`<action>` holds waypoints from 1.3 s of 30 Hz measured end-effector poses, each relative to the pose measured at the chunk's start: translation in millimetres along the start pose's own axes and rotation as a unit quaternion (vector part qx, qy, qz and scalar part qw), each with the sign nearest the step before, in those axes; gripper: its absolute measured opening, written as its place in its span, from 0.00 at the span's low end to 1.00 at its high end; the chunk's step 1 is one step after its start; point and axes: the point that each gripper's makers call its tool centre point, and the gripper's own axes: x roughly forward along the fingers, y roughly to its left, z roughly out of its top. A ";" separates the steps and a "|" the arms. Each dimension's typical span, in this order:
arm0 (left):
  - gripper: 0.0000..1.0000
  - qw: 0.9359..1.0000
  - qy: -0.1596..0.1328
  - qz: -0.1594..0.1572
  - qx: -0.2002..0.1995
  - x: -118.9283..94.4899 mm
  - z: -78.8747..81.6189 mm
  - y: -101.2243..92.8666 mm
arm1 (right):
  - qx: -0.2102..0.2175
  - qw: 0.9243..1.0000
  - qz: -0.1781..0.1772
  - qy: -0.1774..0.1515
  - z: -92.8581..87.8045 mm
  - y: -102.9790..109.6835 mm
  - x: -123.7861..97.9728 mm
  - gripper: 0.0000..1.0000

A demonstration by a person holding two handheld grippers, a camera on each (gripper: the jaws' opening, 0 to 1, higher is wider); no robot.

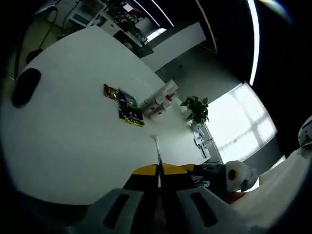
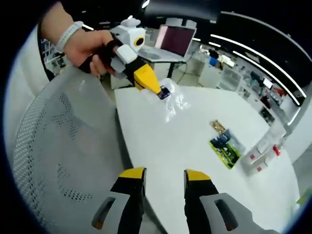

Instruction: Arrange the skincare products in the storage area until every visible bottle or jar stands upright without overlapping.

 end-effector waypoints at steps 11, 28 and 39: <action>0.00 1.000 0.024 0.008 -0.008 29.6 47.0 23.5 | 0.002 1.000 -0.011 0.016 -5.9 -4.6 1.9 0.32; 0.00 1.000 0.021 0.017 -0.008 65.4 104.5 41.9 | -0.001 0.999 -0.015 0.042 -17.0 -5.5 5.4 0.35; 0.00 1.000 0.024 0.012 -0.010 67.5 99.0 41.3 | -0.017 0.998 -0.002 0.053 -19.9 0.8 7.8 0.34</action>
